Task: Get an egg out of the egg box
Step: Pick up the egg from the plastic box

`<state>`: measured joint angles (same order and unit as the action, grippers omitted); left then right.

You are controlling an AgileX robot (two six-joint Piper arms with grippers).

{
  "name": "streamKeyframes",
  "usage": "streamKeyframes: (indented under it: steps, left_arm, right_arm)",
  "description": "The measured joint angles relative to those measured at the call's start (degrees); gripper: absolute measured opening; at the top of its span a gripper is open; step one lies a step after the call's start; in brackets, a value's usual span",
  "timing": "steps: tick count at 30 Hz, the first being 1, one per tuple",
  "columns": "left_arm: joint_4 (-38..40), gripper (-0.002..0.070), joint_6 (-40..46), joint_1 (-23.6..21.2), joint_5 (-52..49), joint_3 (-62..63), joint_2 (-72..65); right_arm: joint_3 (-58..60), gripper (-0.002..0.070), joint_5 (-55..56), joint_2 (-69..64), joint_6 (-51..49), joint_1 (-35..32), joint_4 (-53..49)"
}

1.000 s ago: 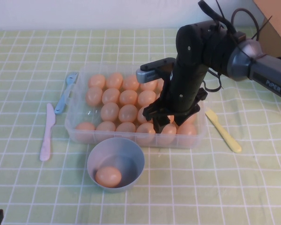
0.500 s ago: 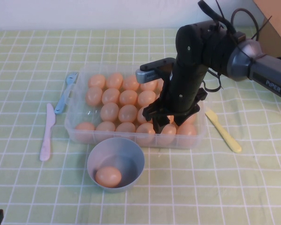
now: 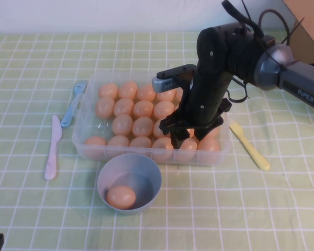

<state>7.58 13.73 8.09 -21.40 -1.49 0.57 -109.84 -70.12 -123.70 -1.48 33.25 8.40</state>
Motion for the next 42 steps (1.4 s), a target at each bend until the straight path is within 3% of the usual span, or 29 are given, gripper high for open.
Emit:
streamKeyframes:
  steps: [42]
  left_arm:
    - [0.0, -0.0004, 0.0, 0.0, 0.0, 0.0, 0.0]
  right_arm:
    - [-3.04, 0.0433, -0.57, -2.24, 0.0, -1.14, 4.28]
